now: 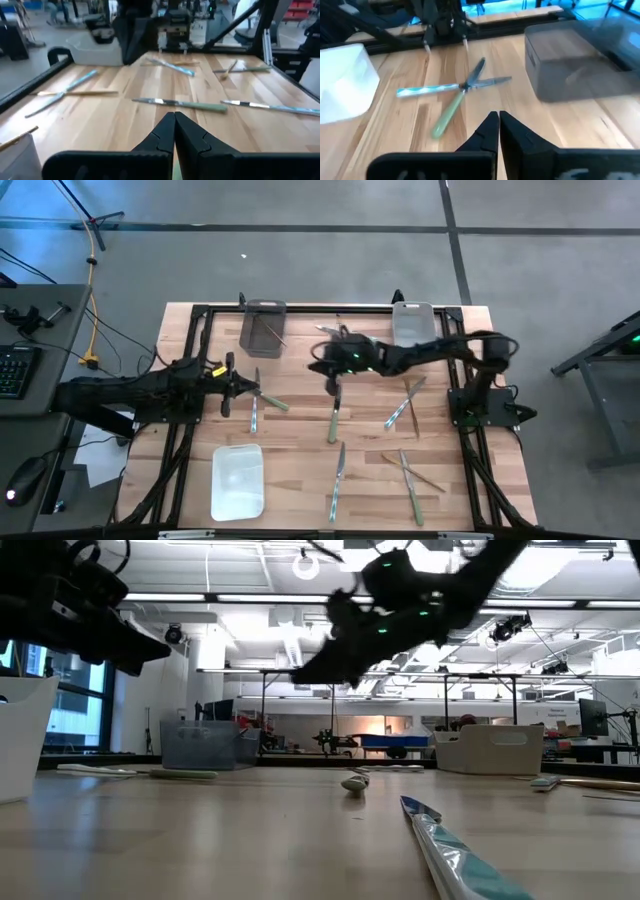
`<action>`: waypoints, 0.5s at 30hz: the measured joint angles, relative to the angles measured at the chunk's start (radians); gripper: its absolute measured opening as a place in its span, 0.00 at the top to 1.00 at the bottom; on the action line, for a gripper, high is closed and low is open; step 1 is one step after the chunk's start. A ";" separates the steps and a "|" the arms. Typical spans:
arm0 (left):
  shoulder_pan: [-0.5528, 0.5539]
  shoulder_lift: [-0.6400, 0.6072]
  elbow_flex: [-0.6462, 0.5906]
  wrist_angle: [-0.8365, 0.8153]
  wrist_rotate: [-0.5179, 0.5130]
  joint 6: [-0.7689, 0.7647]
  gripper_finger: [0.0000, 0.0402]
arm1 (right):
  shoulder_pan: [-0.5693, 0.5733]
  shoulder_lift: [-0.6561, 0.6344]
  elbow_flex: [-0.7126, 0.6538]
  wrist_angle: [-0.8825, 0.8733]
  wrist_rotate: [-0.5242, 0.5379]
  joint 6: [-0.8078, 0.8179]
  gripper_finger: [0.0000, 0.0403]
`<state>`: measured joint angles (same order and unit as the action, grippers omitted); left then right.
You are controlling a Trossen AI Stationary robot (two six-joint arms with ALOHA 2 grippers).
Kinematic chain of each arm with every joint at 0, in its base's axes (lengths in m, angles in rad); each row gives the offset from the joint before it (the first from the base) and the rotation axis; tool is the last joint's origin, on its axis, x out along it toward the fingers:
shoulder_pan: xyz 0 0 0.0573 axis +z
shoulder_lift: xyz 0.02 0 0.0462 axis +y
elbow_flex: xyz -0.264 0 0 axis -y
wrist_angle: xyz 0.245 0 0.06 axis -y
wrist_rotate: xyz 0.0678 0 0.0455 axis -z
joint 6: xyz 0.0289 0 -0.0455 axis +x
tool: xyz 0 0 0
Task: Sort silverware by color (type)
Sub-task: Put the top left green table knife into the white bin
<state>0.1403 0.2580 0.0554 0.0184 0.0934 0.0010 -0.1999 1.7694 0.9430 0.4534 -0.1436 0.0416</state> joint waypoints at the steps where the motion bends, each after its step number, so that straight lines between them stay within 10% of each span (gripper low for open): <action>1: -0.002 0.022 0.012 -0.009 0.000 -0.001 1.00 | 0.005 -0.034 -0.038 0.009 0.010 0.000 1.00; 15: -0.031 0.444 0.211 -0.144 -0.011 -0.087 0.99 | 0.013 -0.324 -0.420 0.154 0.035 -0.006 1.00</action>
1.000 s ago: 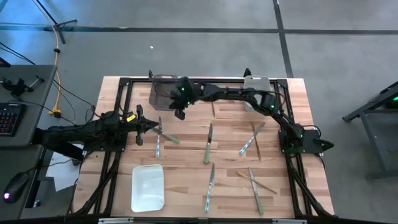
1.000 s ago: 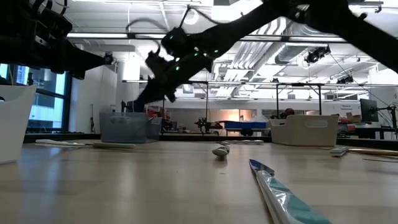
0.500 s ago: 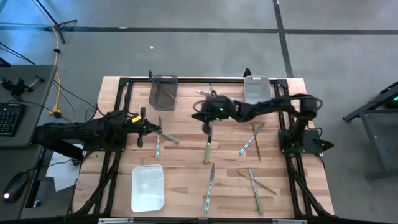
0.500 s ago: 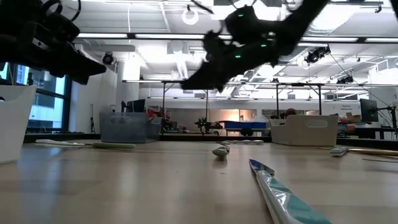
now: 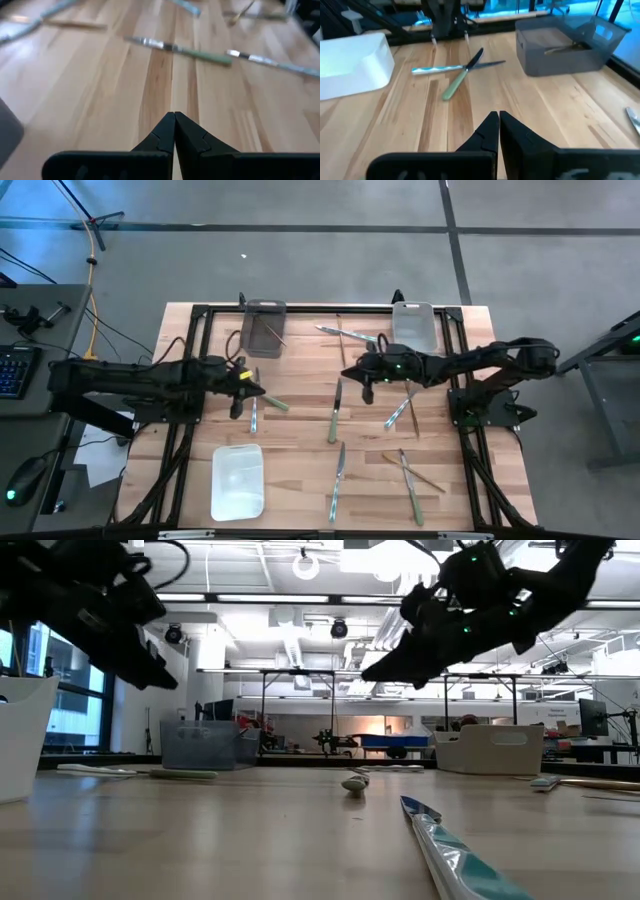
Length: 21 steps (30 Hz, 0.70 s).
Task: Sort silverware by color (type)
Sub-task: Put the top left green table knife into the white bin
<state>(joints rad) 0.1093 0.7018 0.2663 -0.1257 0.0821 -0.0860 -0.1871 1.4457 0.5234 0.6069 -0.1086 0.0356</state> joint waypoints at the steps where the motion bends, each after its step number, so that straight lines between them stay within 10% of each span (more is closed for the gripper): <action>1: 0.000 0.035 0.017 -0.015 -0.001 0.000 0.98 | 0.000 -0.003 -0.009 0.010 -0.001 -0.002 1.00; 21: 0.002 0.643 0.435 -0.381 -0.004 0.277 0.72 | 0.026 -0.006 -0.020 -0.005 -0.023 -0.043 1.00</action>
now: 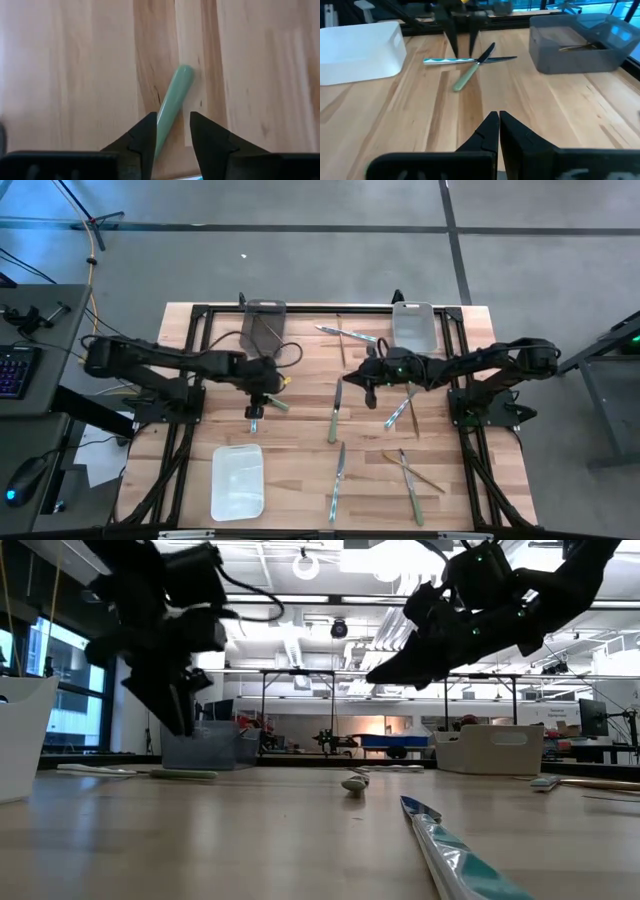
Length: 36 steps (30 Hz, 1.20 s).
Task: Sort silverware by color (type)
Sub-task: Put the top left green table knife into the white bin
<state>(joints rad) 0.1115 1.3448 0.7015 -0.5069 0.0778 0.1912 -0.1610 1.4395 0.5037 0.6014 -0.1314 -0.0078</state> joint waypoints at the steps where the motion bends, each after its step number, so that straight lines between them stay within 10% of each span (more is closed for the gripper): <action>1: 0.000 0.024 0.009 -0.006 -0.001 0.022 0.72 | 0.005 0.000 0.000 0.000 0.000 0.000 1.00; 16: 0.000 0.275 0.095 -0.015 -0.016 0.145 0.72 | 0.044 0.000 0.000 -0.008 0.000 0.004 1.00; 36: -0.051 0.314 0.221 -0.144 -0.100 0.322 0.89 | 0.044 0.000 0.001 -0.013 0.002 0.008 1.00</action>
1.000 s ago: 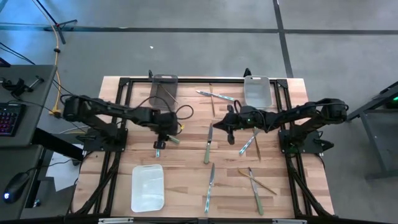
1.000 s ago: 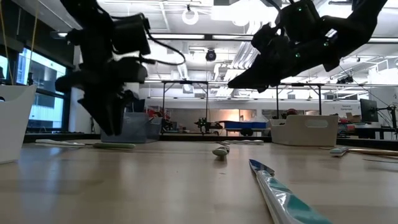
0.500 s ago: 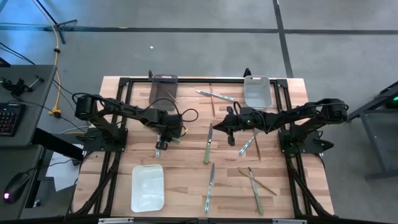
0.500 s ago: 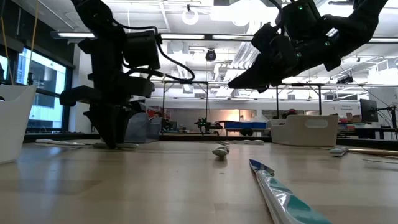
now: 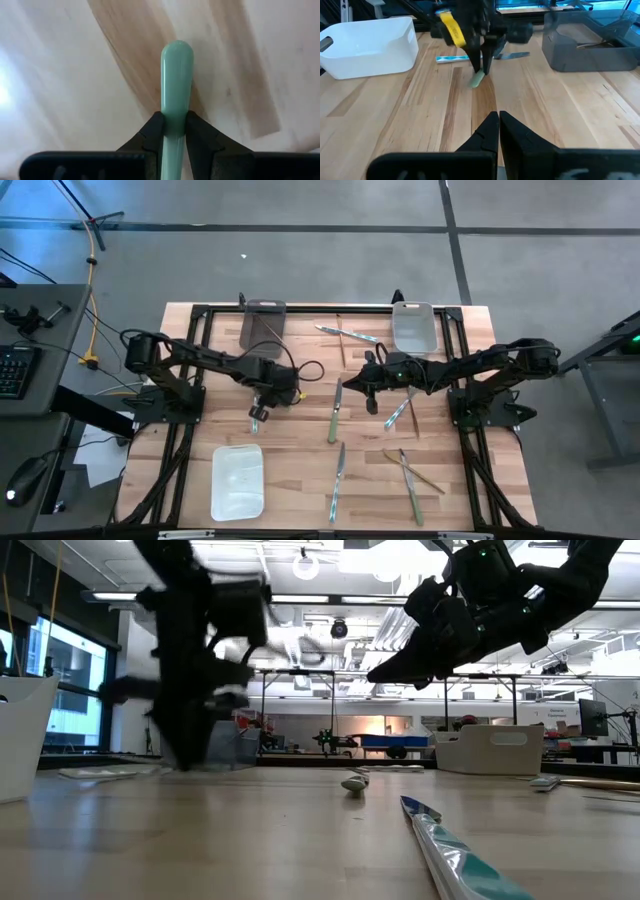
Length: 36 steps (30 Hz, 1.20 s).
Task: Sort silverware by color (type)
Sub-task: Put the top left green table knife into the white bin
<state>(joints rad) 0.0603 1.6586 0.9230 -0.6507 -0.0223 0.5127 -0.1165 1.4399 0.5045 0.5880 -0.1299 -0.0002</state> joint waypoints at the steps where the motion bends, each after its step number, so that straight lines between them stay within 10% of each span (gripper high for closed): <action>1: -0.011 -0.002 0.028 -0.016 -0.003 0.006 0.89 | 0.000 0.000 0.000 0.000 0.000 0.000 1.00; 15: -0.279 -0.086 0.343 -0.220 0.167 -0.198 0.89 | 0.000 0.000 0.000 -0.004 0.001 -0.028 1.00; 36: -0.776 -0.099 0.325 0.077 0.113 -0.546 0.89 | 0.000 0.001 0.000 -0.013 0.015 -0.022 1.00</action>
<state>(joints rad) -0.7154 1.5596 1.2482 -0.5741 0.0903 -0.0335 -0.1168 1.4406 0.5049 0.5747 -0.1153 -0.0219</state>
